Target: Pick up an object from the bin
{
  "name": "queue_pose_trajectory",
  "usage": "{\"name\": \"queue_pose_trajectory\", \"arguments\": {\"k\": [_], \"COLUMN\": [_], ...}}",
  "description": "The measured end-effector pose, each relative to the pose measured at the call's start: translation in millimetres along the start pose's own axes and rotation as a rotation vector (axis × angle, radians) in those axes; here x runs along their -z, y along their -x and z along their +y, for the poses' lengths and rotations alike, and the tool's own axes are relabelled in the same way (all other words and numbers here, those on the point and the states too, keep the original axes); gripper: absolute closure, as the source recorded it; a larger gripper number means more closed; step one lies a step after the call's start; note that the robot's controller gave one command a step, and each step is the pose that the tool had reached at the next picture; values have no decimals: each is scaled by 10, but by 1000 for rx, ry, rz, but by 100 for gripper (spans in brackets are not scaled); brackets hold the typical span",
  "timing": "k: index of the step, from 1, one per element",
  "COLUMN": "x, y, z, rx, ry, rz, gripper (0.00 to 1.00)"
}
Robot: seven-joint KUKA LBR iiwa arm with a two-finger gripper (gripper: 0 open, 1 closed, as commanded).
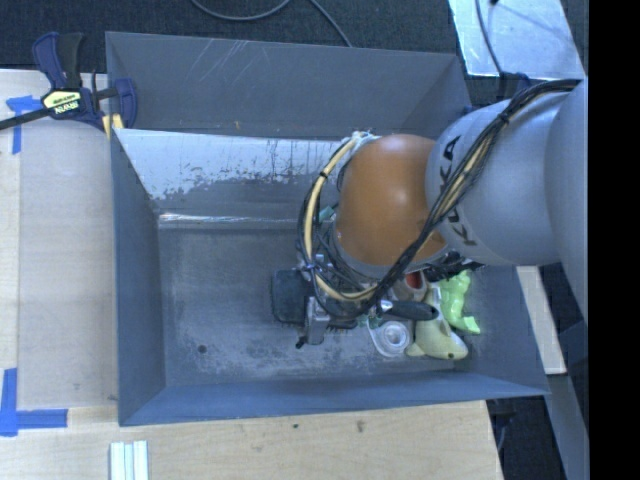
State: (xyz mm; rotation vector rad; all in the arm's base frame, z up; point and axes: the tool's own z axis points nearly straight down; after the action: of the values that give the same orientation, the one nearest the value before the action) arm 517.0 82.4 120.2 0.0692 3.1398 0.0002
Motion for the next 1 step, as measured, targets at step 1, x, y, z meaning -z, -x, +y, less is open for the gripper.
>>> {"name": "queue_pose_trajectory", "arguments": {"k": [1], "x": [617], "y": [6], "z": [8], "rx": [-8], "ry": [1], "rz": [-3], "gripper": [100]}}
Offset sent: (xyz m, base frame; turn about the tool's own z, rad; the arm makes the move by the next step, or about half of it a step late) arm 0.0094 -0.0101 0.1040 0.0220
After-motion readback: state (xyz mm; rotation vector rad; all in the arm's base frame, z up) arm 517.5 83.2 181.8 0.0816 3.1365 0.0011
